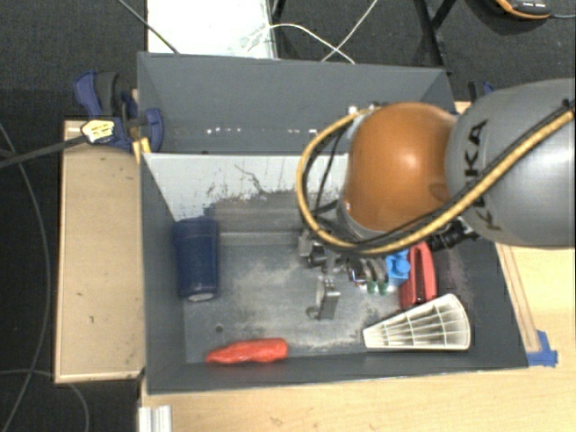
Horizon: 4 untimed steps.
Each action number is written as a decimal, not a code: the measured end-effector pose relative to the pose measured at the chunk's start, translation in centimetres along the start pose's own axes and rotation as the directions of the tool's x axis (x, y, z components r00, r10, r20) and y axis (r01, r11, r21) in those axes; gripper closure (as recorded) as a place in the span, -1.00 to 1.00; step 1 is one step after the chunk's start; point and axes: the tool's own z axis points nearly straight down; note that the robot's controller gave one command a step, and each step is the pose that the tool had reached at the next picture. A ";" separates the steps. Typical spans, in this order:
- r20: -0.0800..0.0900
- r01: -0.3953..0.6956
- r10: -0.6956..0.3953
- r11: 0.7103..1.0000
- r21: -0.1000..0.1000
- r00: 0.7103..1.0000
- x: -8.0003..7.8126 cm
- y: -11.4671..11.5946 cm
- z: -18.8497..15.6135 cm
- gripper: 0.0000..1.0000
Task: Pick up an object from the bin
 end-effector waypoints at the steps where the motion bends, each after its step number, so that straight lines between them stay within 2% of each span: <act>1: 0.009 -0.006 0.006 1.000 -0.001 1.000 -0.2 -0.1 -0.4 -1.00; 2: 0.011 0.287 -0.287 0.958 0.001 0.958 1.5 4.6 10.6 -1.00; 3: 0.015 0.438 -0.438 0.899 0.004 0.899 1.9 10.1 5.7 -1.00; 4: 0.004 0.522 -0.522 0.853 0.003 0.853 2.5 8.5 11.0 -1.00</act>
Offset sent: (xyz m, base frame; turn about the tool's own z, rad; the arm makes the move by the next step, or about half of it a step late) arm -0.0220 0.0591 -0.1396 -0.3780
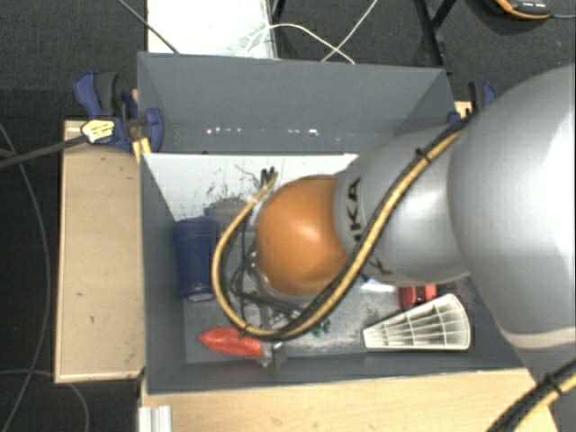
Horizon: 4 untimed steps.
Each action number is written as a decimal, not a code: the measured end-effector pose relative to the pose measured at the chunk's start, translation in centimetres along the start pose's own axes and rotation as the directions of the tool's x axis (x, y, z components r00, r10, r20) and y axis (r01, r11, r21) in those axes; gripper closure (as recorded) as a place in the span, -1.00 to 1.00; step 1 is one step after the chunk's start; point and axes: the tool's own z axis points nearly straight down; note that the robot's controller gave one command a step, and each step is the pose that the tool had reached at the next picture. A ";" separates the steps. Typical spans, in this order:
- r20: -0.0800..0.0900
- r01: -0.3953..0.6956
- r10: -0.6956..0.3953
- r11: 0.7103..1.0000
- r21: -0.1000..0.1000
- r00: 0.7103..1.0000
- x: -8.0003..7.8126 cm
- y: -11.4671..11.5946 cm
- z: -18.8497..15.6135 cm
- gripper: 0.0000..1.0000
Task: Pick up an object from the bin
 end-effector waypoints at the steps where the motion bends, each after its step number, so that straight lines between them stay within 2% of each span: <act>1: 0.019 0.258 -0.258 0.966 0.009 0.966 -1.9 2.5 2.8 -1.00; 2: 0.009 0.132 -0.132 0.991 0.001 0.991 -2.4 3.6 3.0 1.00; 3: 0.008 0.108 -0.108 0.994 0.000 0.994 -2.5 3.8 3.0 1.00; 4: -0.003 0.106 -0.106 0.994 -0.003 0.994 -2.2 3.9 0.8 1.00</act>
Offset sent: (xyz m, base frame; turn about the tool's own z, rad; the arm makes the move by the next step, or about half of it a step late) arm 0.0003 0.0456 -0.0300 -0.1030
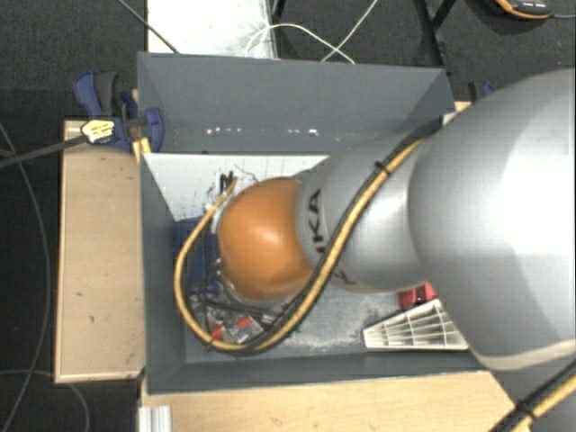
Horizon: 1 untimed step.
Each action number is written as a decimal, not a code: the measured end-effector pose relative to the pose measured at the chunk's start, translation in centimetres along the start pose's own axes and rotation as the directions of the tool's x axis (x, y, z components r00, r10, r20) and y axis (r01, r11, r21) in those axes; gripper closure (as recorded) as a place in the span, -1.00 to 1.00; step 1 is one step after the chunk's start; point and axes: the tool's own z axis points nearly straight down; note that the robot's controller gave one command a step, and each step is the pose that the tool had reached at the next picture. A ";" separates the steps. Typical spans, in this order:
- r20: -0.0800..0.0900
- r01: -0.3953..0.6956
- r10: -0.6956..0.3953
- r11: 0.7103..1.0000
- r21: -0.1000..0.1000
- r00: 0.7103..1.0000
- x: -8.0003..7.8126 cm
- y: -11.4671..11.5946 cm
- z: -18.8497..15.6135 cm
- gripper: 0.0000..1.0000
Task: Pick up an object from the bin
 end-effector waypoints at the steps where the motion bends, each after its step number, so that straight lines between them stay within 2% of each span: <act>1: 0.009 -0.001 0.001 1.000 0.002 1.000 -0.3 -0.1 -3.5 1.00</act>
Offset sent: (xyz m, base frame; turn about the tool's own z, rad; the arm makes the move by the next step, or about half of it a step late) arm 0.0022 0.0008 0.0333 0.0008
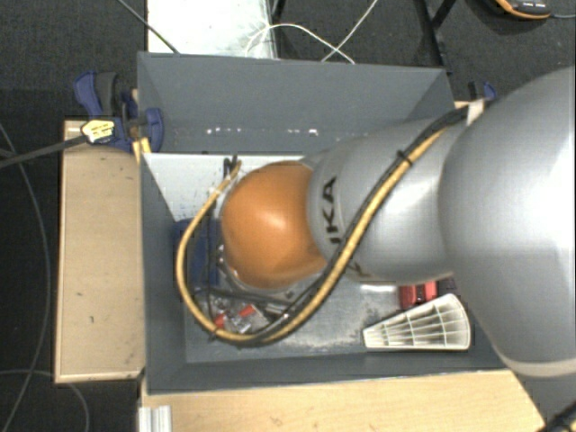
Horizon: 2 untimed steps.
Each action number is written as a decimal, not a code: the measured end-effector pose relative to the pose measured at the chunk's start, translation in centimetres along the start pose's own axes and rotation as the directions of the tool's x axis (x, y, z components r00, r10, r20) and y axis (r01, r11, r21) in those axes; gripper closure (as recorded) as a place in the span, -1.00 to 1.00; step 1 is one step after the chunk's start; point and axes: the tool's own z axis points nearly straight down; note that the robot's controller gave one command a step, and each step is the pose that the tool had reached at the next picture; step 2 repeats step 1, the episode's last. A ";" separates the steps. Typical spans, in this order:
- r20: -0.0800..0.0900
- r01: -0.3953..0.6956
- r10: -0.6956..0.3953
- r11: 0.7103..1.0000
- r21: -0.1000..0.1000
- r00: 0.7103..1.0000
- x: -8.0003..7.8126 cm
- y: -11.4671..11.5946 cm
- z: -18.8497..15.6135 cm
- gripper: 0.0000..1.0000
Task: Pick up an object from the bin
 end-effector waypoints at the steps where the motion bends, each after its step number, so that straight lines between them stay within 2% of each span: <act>1: 0.001 0.000 0.000 1.000 0.000 1.000 0.0 0.0 -2.1 1.00; 2: 0.001 0.000 0.000 1.000 0.000 1.000 0.0 0.0 -2.1 1.00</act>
Offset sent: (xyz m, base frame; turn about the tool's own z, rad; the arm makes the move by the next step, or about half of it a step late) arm 0.0003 0.0000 0.0439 -0.0001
